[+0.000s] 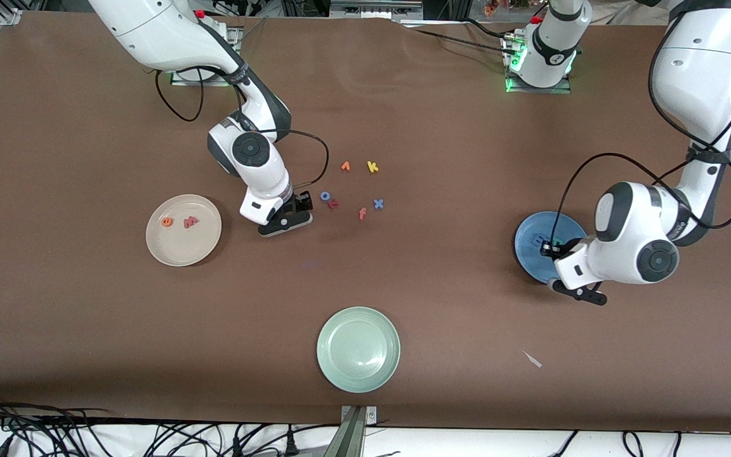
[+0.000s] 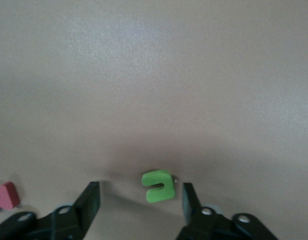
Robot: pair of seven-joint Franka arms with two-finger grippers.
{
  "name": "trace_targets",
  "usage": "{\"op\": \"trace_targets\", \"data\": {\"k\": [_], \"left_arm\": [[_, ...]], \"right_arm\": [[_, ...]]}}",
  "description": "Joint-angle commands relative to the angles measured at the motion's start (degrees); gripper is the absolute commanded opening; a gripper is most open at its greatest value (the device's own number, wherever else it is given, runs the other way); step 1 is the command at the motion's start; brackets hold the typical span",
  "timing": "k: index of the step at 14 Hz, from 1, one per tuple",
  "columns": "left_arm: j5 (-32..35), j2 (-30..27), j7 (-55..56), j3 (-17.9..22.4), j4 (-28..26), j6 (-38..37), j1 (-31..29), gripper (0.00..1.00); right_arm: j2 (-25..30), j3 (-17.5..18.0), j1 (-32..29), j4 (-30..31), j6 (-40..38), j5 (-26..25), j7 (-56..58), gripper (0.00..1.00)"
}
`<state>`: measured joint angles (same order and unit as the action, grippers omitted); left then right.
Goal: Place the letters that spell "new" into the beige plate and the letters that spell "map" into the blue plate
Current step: 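Place the a on the blue plate while the right gripper grasps the u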
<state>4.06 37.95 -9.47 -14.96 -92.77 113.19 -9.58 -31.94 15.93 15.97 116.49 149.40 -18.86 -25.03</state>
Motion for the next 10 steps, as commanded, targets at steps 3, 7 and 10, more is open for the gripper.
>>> {"op": "trace_targets", "data": {"k": [3,7,10], "left_arm": [[-1.8,-2.3,-0.7,-0.8,-0.1,-0.9,0.5,1.00],[-1.8,-5.1,2.7,-1.0,0.7,-1.7,2.9,1.00],[-1.1,-9.0,8.0,-2.7,2.6,-5.2,4.4,1.00]], "right_arm": [[-1.0,-0.5,-0.3,0.1,1.6,-3.4,-1.4,0.55],[-1.7,-1.2,-0.5,0.1,3.2,-3.8,-1.3,0.33],[-0.5,-1.3,-3.2,0.0,2.7,-4.1,1.7,0.20]]}}
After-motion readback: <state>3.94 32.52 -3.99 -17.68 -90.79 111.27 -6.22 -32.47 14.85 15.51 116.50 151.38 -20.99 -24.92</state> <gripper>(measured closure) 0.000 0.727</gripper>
